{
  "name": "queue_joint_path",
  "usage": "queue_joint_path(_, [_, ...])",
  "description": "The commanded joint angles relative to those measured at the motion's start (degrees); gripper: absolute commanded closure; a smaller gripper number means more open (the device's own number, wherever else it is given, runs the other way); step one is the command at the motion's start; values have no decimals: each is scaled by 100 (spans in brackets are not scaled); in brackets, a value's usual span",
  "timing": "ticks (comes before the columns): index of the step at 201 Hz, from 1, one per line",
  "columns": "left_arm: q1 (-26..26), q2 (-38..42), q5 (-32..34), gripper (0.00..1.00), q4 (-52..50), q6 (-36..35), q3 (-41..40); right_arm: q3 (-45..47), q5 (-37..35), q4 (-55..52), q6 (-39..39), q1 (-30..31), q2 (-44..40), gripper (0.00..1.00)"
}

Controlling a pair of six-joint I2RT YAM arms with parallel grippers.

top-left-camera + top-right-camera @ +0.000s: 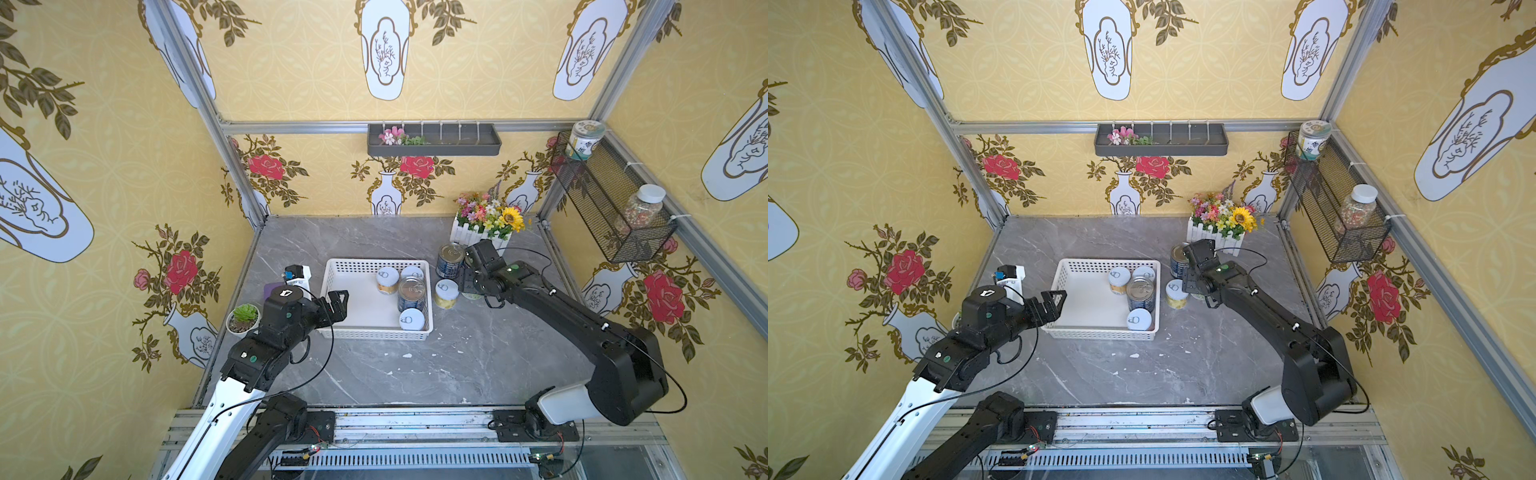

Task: Put the canned food in the basket
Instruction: Pick up the canned food from the center of the board, then place the canned food in the basket.

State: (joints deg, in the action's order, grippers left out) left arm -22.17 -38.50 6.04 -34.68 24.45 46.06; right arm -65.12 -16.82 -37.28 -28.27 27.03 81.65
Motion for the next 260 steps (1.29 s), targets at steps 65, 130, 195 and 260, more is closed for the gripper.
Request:
queue_joint_path(65, [120,1,-103,0,136,-33,-38,-908,-1203,-610,-336,1921,-582,28])
queue_joint_path(130, [530,138,-218,0,189,-58,-63,-1902,-1753,-689,-404,3509,282,28])
queue_joint_path(195, [556,155,-172,0,169,-50,-65,-2311,-1201,19,-235,4030,1250,28])
queue_joint_path(260, [561,202,-147,0,162,-58,-62,-2874,-844,310,-221,3796,2597,28])
